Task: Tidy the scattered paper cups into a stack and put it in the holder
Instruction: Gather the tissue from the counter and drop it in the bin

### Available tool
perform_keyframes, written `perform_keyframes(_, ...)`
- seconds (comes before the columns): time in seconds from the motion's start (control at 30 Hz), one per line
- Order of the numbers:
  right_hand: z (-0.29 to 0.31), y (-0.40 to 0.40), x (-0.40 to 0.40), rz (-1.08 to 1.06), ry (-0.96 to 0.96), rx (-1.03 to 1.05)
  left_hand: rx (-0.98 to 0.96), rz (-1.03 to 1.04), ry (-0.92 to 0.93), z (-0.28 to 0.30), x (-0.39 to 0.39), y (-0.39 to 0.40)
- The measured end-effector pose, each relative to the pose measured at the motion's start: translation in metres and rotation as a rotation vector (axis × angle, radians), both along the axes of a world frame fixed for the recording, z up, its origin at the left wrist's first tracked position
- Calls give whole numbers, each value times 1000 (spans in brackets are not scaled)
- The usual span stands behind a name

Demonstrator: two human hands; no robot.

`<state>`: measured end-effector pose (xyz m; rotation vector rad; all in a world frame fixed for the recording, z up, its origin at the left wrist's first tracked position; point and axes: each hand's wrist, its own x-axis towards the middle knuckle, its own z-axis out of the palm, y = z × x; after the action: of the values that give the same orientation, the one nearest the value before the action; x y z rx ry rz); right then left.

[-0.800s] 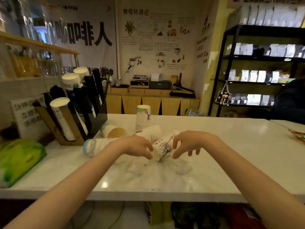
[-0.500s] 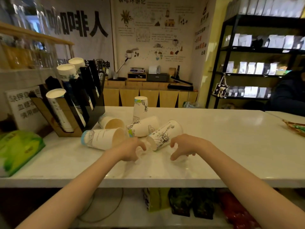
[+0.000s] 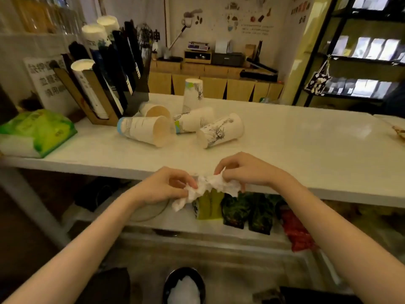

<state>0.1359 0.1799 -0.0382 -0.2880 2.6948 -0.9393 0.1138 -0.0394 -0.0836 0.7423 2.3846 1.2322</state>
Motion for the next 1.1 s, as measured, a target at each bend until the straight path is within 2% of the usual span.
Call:
perform_keyframes(0.1, -45, -12, 18, 72, -105, 5, -90, 7, -79, -44, 30, -6)
perform_keyframes(0.23, -127, -25, 27, 78, -225, 13, -138, 128, -220, -121, 51, -13)
perform_keyframes(0.47, -311, -30, 29, -157, -271, -178, -77, 460, -446, -278, 62, -26)
perform_keyframes(0.57, -404, -32, 26, -239, -305, -134, -134, 469, -534, -352, 59, -27)
perform_keyframes(0.63, -465, -35, 26, -273, -309, -129, -108, 525, -630, -403, 56, -29)
perform_keyframes(0.73, -553, -40, 23, -269, -351, -105, -141, 603, -614, -483, 47, -31)
perform_keyframes(0.9, -675, -50, 11, -250, -409, -70, -189, 610, -611, -600, 26, -19)
perform_keyframes(1.1, -770, -61, -12, -234, -527, -89, -248, 584, -684, -707, 3, 4)
